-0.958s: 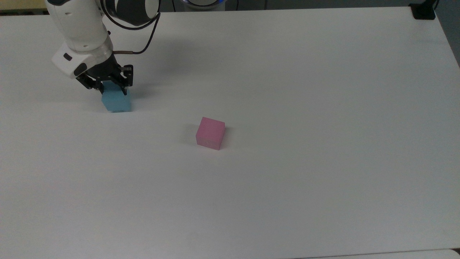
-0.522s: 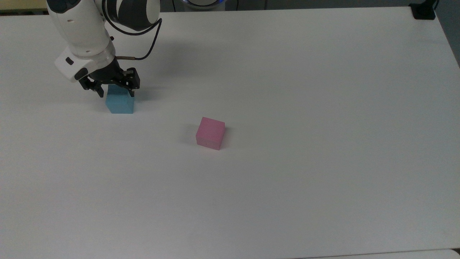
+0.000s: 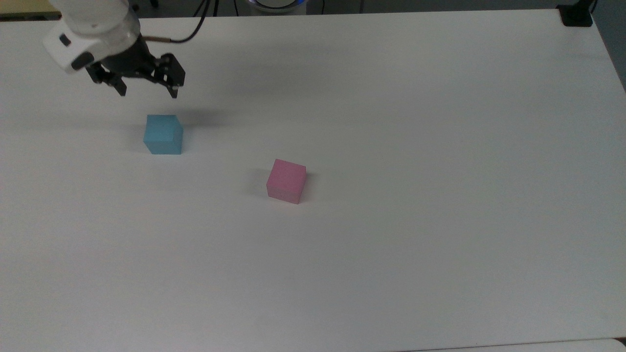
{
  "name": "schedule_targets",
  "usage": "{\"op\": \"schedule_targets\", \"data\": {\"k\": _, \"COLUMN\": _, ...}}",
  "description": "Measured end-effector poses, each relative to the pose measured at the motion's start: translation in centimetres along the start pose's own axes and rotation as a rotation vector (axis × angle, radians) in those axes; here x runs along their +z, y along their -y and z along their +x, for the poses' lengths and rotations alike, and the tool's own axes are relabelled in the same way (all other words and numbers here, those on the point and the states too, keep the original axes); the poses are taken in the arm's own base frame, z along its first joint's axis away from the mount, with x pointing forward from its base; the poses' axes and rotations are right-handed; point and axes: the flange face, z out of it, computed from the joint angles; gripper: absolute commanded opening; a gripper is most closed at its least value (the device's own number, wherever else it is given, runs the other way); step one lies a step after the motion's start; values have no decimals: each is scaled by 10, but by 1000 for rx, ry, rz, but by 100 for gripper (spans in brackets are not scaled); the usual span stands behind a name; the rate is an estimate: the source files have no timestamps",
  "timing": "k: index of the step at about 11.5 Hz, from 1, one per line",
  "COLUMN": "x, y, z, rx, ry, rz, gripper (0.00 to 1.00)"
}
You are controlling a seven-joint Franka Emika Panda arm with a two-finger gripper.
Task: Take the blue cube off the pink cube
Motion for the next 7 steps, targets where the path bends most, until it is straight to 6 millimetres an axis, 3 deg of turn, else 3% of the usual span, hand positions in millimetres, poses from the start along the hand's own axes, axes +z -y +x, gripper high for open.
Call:
{"op": "schedule_targets", "data": {"k": 2, "x": -76, "y": 18, "z": -26, "rx": 32, "ry": -21, "rz": -1, "gripper": 100}}
{"op": "schedule_targets", "data": {"k": 4, "x": -128, "y": 43, "z": -59, "rx": 52, "ry": -37, "rz": 1, "gripper": 100}}
{"op": "schedule_targets", "data": {"k": 5, "x": -150, "y": 62, "z": -72, "rx": 82, "ry": -59, "rz": 1, "gripper": 100}}
{"op": "schedule_targets", "data": {"k": 7, "x": -169, "y": 95, "z": -88, "rx": 69, "ry": -55, "rz": 6, "gripper": 100}}
